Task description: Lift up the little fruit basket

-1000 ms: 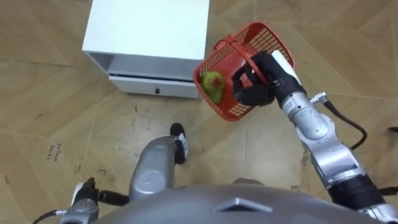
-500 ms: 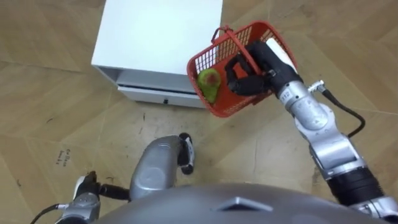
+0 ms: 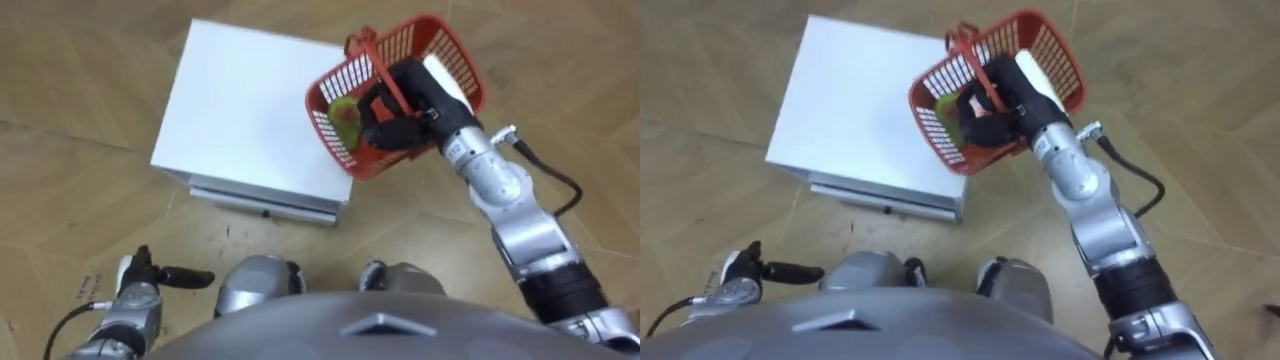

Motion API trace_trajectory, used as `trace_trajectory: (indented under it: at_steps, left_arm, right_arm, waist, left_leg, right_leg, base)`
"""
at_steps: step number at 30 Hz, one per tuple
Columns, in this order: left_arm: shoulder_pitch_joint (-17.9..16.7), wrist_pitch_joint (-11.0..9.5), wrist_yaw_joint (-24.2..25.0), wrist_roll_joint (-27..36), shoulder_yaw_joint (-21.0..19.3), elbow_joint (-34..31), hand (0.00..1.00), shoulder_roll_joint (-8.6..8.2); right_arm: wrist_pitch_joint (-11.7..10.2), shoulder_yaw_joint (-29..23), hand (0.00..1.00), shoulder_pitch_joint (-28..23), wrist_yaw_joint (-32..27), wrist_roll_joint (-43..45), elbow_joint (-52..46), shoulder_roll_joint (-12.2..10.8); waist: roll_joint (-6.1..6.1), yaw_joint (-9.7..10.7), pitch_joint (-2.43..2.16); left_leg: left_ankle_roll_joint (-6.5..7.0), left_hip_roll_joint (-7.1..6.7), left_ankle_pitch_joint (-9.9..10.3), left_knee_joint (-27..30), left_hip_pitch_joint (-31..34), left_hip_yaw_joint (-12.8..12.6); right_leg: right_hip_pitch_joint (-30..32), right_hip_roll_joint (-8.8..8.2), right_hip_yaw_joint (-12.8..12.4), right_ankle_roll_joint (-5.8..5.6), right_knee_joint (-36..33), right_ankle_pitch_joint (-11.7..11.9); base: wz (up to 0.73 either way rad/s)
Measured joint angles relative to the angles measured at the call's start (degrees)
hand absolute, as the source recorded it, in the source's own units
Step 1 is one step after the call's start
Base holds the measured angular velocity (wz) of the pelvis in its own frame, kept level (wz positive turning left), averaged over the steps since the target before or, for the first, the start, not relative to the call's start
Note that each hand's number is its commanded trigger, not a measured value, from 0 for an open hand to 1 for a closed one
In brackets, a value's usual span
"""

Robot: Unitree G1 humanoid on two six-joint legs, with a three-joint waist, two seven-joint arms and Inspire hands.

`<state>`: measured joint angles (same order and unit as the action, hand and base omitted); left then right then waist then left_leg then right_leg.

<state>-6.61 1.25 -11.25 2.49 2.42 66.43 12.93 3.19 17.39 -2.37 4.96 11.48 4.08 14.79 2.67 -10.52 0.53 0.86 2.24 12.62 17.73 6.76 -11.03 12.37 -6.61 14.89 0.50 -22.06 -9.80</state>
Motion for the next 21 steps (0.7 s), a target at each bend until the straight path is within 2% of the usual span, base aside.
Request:
trace_trajectory:
  at_steps: [2,5,8,10,12,17,21]
  left_arm:
    - [-1.33,0.47,0.07,-0.84,0.03,-0.18,0.00,-0.14]
    - [-2.49,1.48,0.78,-2.91,0.03,-0.71,0.00,-0.32]
    - [-2.40,1.61,0.78,-4.22,0.03,-1.38,0.00,-0.33]
    - [-2.40,1.93,0.78,-5.64,0.10,-1.62,0.00,-0.50]
    - [-2.41,2.37,0.80,-6.42,0.19,-1.78,0.00,-0.58]
    - [-1.90,3.71,1.87,-7.13,0.83,-1.70,0.00,-0.55]
    - [-1.51,3.97,2.27,-7.12,2.41,-1.04,0.00,-0.56]
  right_arm:
    - [0.00,0.00,1.00,0.47,0.15,0.05,0.00,0.01]
    - [0.02,0.04,1.00,0.83,0.27,0.67,0.01,-0.07]
    - [0.04,0.06,1.00,1.10,0.33,0.77,0.19,-0.71]
    - [0.05,0.53,1.00,1.45,0.68,0.91,2.07,-1.61]
    - [0.07,1.69,1.00,2.12,1.64,1.17,3.95,-1.63]
    - [0.22,3.19,1.00,4.03,2.65,1.35,8.77,-3.15]
    - [0.19,6.25,1.00,9.03,2.28,0.82,16.81,-3.56]
  waist:
    - [0.37,-0.02,-0.01]
    - [0.80,0.11,0.22]
    - [1.81,0.12,0.73]
    - [2.70,0.09,0.59]
    - [3.02,-0.01,0.59]
    - [2.95,-0.90,0.64]
    - [2.40,-1.15,0.81]
  left_leg:
    - [-0.52,0.44,-0.27,-1.15,-0.47,0.12]
    - [-1.07,1.00,-0.10,-1.50,-0.32,0.42]
    - [-1.12,1.00,-0.07,-1.63,0.20,0.99]
    - [-1.13,0.93,-0.05,-1.57,0.80,1.68]
    - [-1.10,1.00,-0.01,-1.52,1.25,2.22]
    - [-1.11,0.91,-0.01,-1.44,2.67,3.49]
    - [-1.29,0.95,-0.13,-0.84,3.79,4.89]
  right_leg:
    - [-0.44,0.90,-0.18,0.26,1.32,0.16]
    - [-1.03,1.67,0.46,0.47,2.71,0.29]
    - [-1.27,1.69,1.42,0.49,3.40,0.29]
    - [-1.21,1.71,2.57,0.43,3.58,0.32]
    - [-1.20,1.64,3.18,0.28,3.83,0.41]
    - [-1.04,1.67,5.00,0.29,4.51,0.65]
    - [-1.17,1.91,6.50,0.44,5.56,0.91]
  base:
    - [-0.05]
    - [0.05]
    - [0.14]
    - [0.20]
    - [0.18]
    - [0.15]
    - [0.16]
